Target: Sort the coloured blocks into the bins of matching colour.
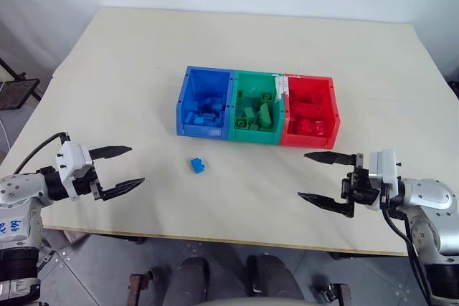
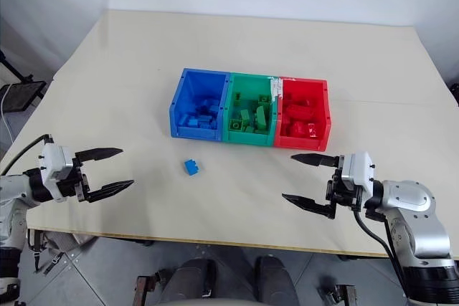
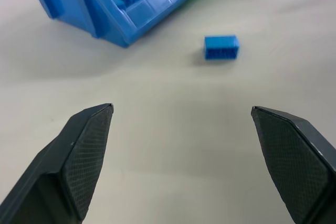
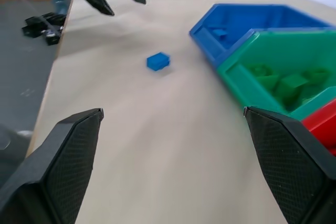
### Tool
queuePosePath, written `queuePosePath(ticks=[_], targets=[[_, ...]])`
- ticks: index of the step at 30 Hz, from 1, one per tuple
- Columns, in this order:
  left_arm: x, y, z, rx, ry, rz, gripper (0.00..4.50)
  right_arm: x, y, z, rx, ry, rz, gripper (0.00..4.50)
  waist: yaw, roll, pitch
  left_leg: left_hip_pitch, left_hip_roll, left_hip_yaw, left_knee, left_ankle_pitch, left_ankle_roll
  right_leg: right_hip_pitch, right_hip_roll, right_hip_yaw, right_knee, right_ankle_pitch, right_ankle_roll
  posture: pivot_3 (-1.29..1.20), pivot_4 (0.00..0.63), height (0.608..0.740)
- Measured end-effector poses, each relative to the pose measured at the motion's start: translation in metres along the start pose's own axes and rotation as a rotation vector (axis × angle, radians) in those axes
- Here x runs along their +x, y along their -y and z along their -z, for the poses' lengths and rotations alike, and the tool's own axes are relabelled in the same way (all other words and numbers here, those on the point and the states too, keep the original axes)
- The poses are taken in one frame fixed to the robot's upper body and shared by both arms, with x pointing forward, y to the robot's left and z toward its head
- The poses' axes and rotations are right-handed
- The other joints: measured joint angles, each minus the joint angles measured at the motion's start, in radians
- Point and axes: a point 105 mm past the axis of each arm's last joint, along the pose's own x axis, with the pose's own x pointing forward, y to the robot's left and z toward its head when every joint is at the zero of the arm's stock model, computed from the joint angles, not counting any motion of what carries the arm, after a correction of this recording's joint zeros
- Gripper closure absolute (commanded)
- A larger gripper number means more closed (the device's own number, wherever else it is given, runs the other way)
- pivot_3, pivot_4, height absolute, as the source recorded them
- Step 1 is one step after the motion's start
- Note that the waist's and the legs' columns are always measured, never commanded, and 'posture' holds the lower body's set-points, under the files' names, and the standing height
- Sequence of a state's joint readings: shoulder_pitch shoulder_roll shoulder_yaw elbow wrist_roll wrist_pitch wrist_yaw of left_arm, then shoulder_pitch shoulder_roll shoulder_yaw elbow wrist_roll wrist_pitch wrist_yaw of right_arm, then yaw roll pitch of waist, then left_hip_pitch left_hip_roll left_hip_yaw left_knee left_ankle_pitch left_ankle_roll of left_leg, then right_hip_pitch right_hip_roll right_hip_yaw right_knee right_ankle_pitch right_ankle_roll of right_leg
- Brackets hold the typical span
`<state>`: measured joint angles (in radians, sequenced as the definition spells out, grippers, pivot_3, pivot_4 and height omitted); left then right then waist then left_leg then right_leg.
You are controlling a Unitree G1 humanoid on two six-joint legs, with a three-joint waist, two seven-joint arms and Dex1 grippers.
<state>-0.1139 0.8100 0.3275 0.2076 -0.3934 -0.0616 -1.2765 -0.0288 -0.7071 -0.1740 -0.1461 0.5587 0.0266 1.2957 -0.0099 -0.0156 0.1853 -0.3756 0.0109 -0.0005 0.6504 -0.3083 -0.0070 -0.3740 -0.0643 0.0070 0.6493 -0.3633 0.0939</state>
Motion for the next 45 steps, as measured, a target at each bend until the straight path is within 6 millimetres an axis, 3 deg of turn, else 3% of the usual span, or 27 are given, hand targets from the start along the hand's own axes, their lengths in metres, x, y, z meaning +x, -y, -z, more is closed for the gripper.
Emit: queuePosePath(ticks=[5, 10, 13, 16, 20, 29, 30, 32, 36, 41, 45], targets=[[0.021, 0.012, 0.002, -0.05, -0.028, 0.103, 0.03, -0.005, 0.001, 0.0, -0.005, -0.009, 0.015, 0.0, -0.001, 0.0, 0.0, 0.0, 0.0, 0.0, -0.003, 0.0, 0.0, -0.001, 0.0, -0.001, -0.002, 0.0, 0.0, 0.0, 0.15, 0.74], [0.083, 0.014, -0.018, -0.004, -0.015, 0.139, 0.03, -0.012, 0.001, 0.001, -0.002, -0.026, 0.06, 0.0, 0.014, 0.0, 0.0, -0.001, -0.001, 0.0, 0.0, 0.0, 0.0, 0.001, 0.001, -0.001, -0.002, 0.001, 0.002, 0.0, 0.15, 0.74], [0.107, 0.02, -0.023, 0.012, -0.009, 0.164, 0.03, -0.015, 0.0, 0.003, 0.002, -0.032, 0.089, 0.0, 0.002, 0.0, 0.0, 0.0, 0.0, 0.003, 0.0, 0.0, 0.0, 0.0, 0.003, 0.001, -0.001, 0.001, 0.002, 0.0, 0.15, 0.74], [0.121, 0.024, -0.017, -0.001, -0.043, 0.181, 0.03, -0.016, 0.0, 0.002, -0.001, -0.033, 0.11, 0.0, -0.006, 0.0, 0.0, 0.001, 0.001, 0.004, -0.001, 0.0, -0.001, -0.001, 0.004, 0.001, 0.0, 0.001, 0.002, 0.0, 0.15, 0.74], [0.125, 0.026, -0.006, -0.018, -0.09, 0.18, 0.03, -0.013, -0.004, -0.001, -0.015, -0.026, 0.121, 0.0, -0.01, 0.0, 0.0, 0.001, 0.001, 0.004, 0.002, 0.001, -0.001, 0.0, 0.004, 0.001, 0.003, 0.001, 0.002, 0.0, 0.15, 0.74], [0.124, 0.02, -0.004, -0.041, -0.107, 0.128, 2.75, -0.015, -0.004, 0.0, -0.019, -0.027, 0.154, 0.0, -0.015, 0.0, 0.0, 0.004, 0.001, 0.004, 0.002, 0.001, -0.001, 0.001, 0.003, 0.002, 0.005, 0.001, 0.002, 0.0, 0.15, 0.74], [0.125, 0.02, -0.004, -0.047, -0.101, 0.123, 2.98, -0.015, -0.004, 0.0, -0.019, -0.027, 0.157, 0.0, -0.014, 0.0, 0.0, 0.004, 0.001, 0.004, 0.002, 0.001, -0.001, 0.002, 0.003, 0.002, 0.005, 0.001, 0.002, 0.0, 0.15, 0.74], [0.129, 0.021, -0.007, -0.092, -0.055, 0.119, 2.99, -0.015, -0.003, 0.0, -0.019, -0.025, 0.165, 0.0, -0.014, 0.0, 0.0, 0.004, 0.0, 0.004, 0.002, 0.001, -0.001, 0.002, 0.003, 0.002, 0.005, 0.001, 0.002, 0.0, 0.15, 0.74], [0.137, 0.018, -0.03, -0.192, 0.112, 0.106, 2.99, -0.015, -0.002, -0.001, -0.02, -0.021, 0.177, 0.0, -0.007, 0.0, 0.0, 0.003, 0.0, 0.003, 0.003, 0.001, -0.001, 0.001, 0.003, 0.002, 0.005, 0.001, 0.002, 0.0, 0.15, 0.74], [0.145, -0.03, -0.094, -0.114, 0.263, -0.043, 2.99, -0.009, 0.008, -0.01, -0.023, 0.04, 0.243, 0.0, 0.009, 0.0, 0.0, 0.001, 0.0, 0.002, 0.008, 0.002, -0.002, 0.001, 0.003, 0.001, 0.007, 0.001, 0.002, 0.0, 0.15, 0.74], [0.16, -0.06, -0.111, -0.145, 0.264, -0.179, 2.99, -0.004, 0.023, -0.023, -0.03, 0.119, 0.344, 0.0, 0.01, 0.0, 0.0, 0.001, -0.001, 0.002, 0.008, 0.002, -0.002, 0.001, 0.003, 0.001, 0.008, 0.001, 0.003, 0.0, 0.15, 0.74]])
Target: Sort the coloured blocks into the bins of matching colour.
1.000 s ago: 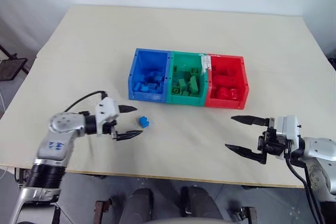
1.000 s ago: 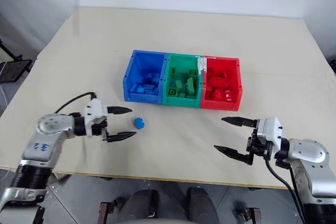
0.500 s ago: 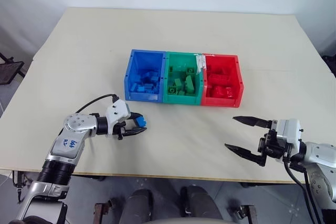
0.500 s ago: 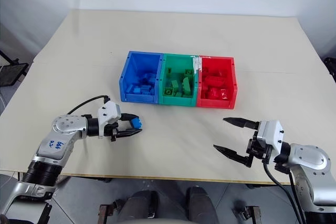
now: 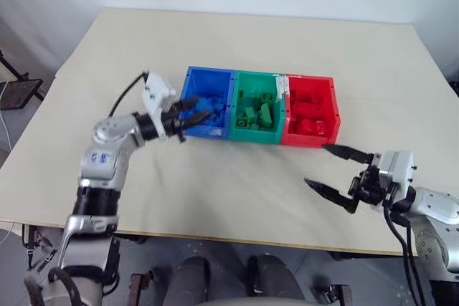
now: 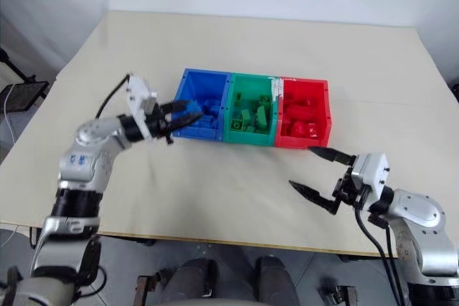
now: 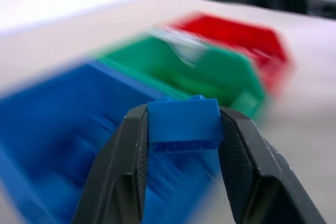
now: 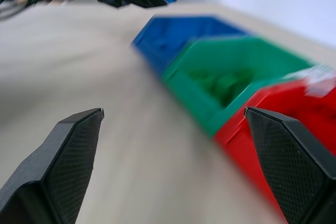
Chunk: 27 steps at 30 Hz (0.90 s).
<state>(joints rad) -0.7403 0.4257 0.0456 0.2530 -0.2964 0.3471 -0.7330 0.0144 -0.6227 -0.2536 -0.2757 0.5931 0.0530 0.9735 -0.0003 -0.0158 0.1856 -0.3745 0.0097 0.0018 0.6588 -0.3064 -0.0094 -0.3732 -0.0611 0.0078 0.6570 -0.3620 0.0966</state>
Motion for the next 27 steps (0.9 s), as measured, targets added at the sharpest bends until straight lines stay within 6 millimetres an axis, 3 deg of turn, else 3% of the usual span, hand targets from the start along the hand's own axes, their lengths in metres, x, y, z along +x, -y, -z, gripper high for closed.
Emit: queuePosePath(ticks=[6, 10, 14, 16, 20, 27], targets=[[0.022, -0.012, 0.018, -0.019, -0.073, -0.066, 2.99, 0.0, 0.018, -0.008, 0.017, 0.038, 0.135, 0.0, -0.001, 0.0, 0.0, -0.001, 0.001, 0.002, 0.0, 0.002, -0.003, -0.002, 0.001, 0.001, 0.0, 0.0, 0.0, 0.0, 0.15, 0.74], [0.029, -0.018, 0.014, -0.013, -0.053, -0.094, 1.77, 0.002, 0.015, -0.012, 0.015, 0.047, 0.134, 0.0, -0.001, 0.0, 0.0, -0.002, 0.001, 0.003, 0.0, 0.002, -0.003, -0.003, 0.001, 0.001, 0.0, 0.0, 0.0, 0.0, 0.15, 0.74], [0.025, -0.009, 0.009, -0.013, -0.023, -0.016, 0.6, 0.003, 0.013, -0.013, 0.015, 0.049, 0.133, 0.0, -0.002, 0.0, 0.0, -0.002, 0.001, 0.003, 0.0, 0.002, -0.003, -0.003, 0.001, 0.001, 0.0, 0.0, 0.0, 0.0, 0.15, 0.74], [0.01, -0.004, 0.01, 0.021, -0.019, 0.036, 0.6, 0.003, 0.01, -0.012, 0.018, 0.046, 0.116, 0.0, -0.009, 0.0, 0.0, -0.002, 0.001, 0.003, -0.001, 0.002, -0.004, -0.003, 0.001, 0.002, 0.0, 0.0, 0.0, 0.0, 0.15, 0.74], [-0.04, -0.017, 0.023, 0.066, -0.087, 0.026, 0.6, 0.002, 0.005, -0.008, 0.024, 0.027, 0.069, 0.0, -0.021, 0.0, 0.0, -0.001, 0.002, 0.003, -0.003, 0.003, -0.005, -0.003, 0.001, 0.001, -0.001, 0.0, 0.0, 0.0, 0.15, 0.74], [-0.129, -0.011, 0.047, 0.183, -0.221, 0.062, 0.6, -0.009, -0.004, 0.01, 0.003, -0.087, -0.092, 0.0, -0.026, 0.0, 0.0, 0.0, 0.002, 0.002, -0.006, 0.0, 0.001, -0.002, -0.001, 0.001, -0.004, 0.0, -0.001, 0.0, 0.15, 0.74]])
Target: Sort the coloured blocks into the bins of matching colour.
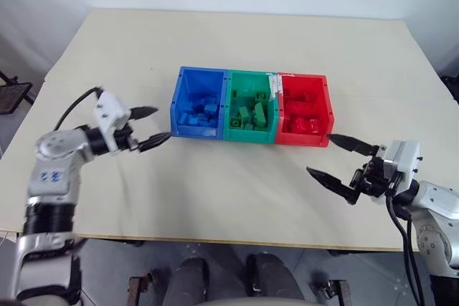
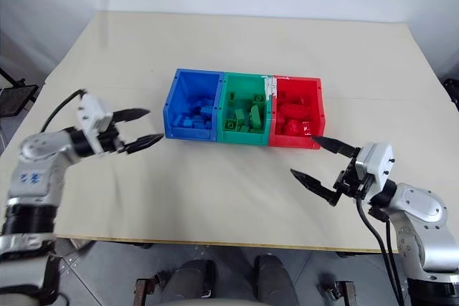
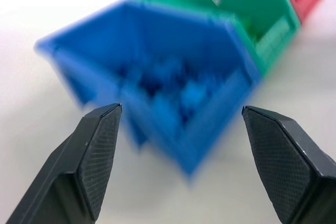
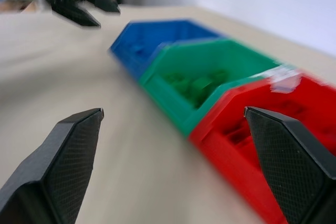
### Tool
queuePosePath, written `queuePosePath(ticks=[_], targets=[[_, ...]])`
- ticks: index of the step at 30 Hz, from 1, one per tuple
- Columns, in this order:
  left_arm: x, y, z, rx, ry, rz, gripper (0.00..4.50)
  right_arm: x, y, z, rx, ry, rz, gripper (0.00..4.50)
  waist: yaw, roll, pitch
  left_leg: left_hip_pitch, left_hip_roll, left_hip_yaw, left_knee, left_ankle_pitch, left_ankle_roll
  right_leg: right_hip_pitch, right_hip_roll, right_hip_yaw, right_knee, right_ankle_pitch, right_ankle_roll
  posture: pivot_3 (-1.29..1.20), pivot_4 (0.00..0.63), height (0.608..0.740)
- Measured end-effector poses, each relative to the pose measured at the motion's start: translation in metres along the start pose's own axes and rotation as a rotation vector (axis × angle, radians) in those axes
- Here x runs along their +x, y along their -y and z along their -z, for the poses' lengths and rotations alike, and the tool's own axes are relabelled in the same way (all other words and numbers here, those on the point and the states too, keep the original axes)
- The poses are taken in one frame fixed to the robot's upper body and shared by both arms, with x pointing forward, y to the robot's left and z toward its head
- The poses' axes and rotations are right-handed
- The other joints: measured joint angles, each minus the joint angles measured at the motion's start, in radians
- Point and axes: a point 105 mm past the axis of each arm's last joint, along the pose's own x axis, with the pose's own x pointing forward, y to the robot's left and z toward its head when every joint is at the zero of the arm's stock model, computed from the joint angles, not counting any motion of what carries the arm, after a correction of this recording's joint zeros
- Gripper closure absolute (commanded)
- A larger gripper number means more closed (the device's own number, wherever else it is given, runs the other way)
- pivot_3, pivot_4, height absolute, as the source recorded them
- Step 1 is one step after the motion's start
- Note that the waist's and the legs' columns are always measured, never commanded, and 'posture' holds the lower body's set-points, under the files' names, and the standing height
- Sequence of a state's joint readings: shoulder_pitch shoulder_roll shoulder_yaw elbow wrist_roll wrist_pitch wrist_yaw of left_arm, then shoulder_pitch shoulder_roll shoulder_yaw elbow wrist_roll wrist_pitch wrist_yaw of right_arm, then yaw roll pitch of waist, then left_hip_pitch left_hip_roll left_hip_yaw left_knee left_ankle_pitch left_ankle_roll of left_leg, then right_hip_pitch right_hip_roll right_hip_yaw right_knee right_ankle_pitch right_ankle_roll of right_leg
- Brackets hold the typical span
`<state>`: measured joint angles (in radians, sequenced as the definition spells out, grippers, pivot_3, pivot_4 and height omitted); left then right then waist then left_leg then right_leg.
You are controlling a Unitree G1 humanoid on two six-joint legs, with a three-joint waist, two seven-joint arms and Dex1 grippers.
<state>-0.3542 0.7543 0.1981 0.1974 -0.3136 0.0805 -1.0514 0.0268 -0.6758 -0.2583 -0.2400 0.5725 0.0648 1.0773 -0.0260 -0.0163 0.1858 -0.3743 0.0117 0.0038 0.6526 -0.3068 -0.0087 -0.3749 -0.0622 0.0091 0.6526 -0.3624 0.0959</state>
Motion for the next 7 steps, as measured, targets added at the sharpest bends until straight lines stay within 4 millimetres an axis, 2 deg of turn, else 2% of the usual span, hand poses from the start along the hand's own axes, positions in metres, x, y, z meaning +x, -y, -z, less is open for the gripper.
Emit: queuePosePath(ticks=[2, 7], targets=[[-0.011, 0.005, 0.01, 0.008, -0.022, 0.002, 0.6, -0.001, -0.002, 0.006, 0.015, -0.02, -0.034, 0.0, 0.005, 0.0, 0.0, 0.0, 0.0, -0.002, -0.001, 0.0, 0.0, 0.0, -0.001, -0.001, 0.0, 0.0, 0.0, 0.0, 0.15, 0.74], [-0.025, 0.009, 0.019, 0.015, -0.038, -0.027, 0.6, -0.004, -0.001, 0.01, 0.009, -0.036, -0.078, 0.0, 0.012, 0.0, 0.0, 0.0, 0.0, -0.002, -0.002, 0.0, 0.0, 0.0, -0.001, -0.001, -0.001, 0.0, -0.001, 0.0, 0.15, 0.74]])
